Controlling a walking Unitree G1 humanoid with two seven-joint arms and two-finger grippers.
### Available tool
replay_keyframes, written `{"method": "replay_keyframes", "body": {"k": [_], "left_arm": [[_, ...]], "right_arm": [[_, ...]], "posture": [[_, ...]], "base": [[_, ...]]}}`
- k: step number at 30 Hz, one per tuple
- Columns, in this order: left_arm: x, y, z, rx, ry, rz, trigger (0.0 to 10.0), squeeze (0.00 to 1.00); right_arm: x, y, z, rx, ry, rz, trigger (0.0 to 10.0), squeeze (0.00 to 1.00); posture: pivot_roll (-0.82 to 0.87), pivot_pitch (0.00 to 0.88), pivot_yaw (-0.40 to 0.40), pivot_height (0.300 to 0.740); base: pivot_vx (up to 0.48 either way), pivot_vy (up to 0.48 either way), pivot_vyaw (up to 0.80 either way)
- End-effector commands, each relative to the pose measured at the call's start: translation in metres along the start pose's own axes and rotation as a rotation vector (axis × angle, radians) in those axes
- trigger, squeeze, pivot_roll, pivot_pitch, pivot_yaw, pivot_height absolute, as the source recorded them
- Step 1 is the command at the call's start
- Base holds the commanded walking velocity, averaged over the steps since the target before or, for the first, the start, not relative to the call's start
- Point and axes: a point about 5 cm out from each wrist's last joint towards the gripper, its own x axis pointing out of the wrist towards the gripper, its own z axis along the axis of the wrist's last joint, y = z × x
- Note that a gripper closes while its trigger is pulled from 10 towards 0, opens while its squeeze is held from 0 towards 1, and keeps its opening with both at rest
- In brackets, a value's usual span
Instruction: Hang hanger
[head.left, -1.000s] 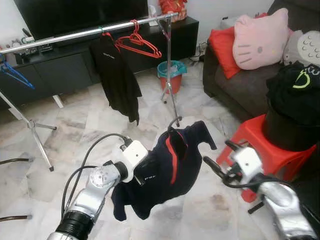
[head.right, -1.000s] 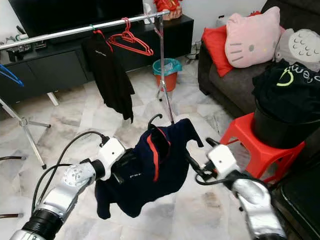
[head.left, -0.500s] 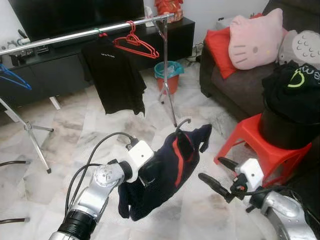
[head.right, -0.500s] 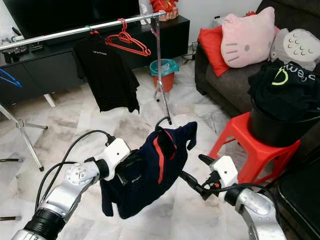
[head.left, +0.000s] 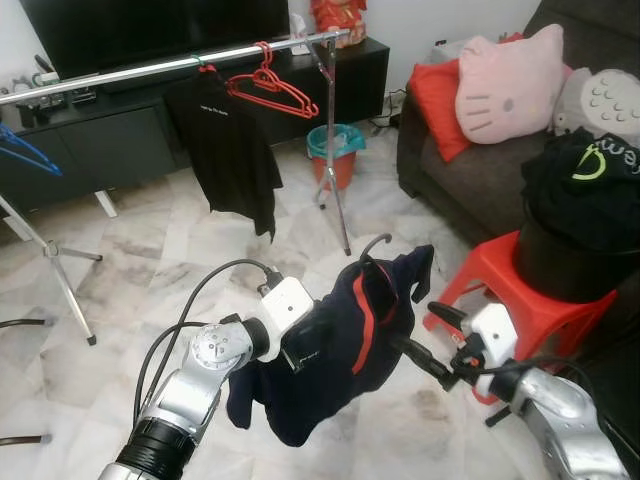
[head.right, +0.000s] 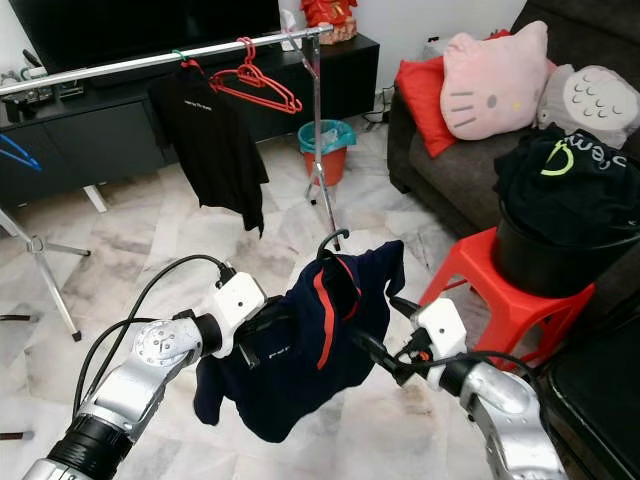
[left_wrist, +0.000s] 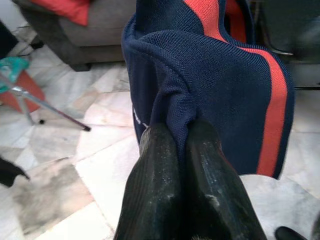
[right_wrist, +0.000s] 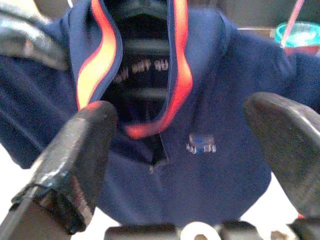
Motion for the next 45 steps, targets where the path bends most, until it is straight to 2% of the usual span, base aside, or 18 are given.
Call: {"method": "replay_keyframes", "body": {"k": [1,5,11,13,17,18,19,20,21,45], "left_arm": [[0.001,0.000,0.014,0.034,-0.044,-0.014,10.0,0.00],[0.002,-0.002,0.016,0.035,-0.048,-0.020,10.0,0.00],[0.001,-0.001,0.016,0.038,-0.045,-0.018,10.0,0.00],[0.000,-0.001,0.016,0.037,-0.040,-0.012,10.0,0.00],[0.001,-0.002,0.015,0.036,-0.038,-0.013,10.0,0.00],[0.001,-0.003,0.015,0.035,-0.037,-0.014,10.0,0.00],[0.001,-0.003,0.015,0.034,-0.036,-0.014,10.0,0.00],[0.001,-0.003,0.015,0.034,-0.035,-0.014,10.0,0.00],[0.001,-0.003,0.014,0.034,-0.033,-0.014,10.0,0.00],[-0.001,-0.003,0.012,0.060,-0.010,-0.021,10.0,0.00]], "right_arm": [[0.009,0.001,0.001,-0.021,0.002,-0.018,10.0,0.00],[0.023,0.001,0.004,-0.033,0.003,-0.041,10.0,0.00],[0.028,0.001,0.003,-0.046,0.020,-0.046,10.0,0.00],[0.028,-0.008,-0.002,-0.092,0.089,-0.132,10.0,0.00],[0.026,-0.016,-0.008,-0.106,0.125,-0.206,10.0,0.00],[0.025,-0.018,-0.010,-0.108,0.134,-0.229,6.8,0.00],[0.025,-0.020,-0.011,-0.109,0.143,-0.248,5.0,0.00],[0.024,-0.022,-0.013,-0.112,0.157,-0.267,3.6,0.00],[0.024,-0.023,-0.014,-0.114,0.162,-0.275,0.0,0.00],[0.025,-0.027,-0.016,-0.137,0.163,-0.301,0.0,0.00]], "posture": [[-0.04,0.000,0.014,0.740],[-0.03,0.000,0.005,0.740],[-0.02,0.000,-0.004,0.740],[-0.02,0.000,-0.005,0.740],[-0.03,0.000,-0.005,0.740],[-0.03,0.000,-0.005,0.740],[-0.03,0.000,-0.005,0.740],[-0.03,0.000,-0.003,0.740],[-0.03,0.000,-0.003,0.740],[-0.03,0.000,-0.006,0.740]], "base": [[0.000,0.000,0.00],[0.000,0.000,0.00],[0.000,0.000,0.00],[0.000,0.000,0.00],[0.000,0.000,0.00],[0.000,0.000,0.00],[0.000,0.000,0.00],[0.000,0.000,0.00],[0.000,0.000,0.00],[0.000,0.000,0.00]]}}
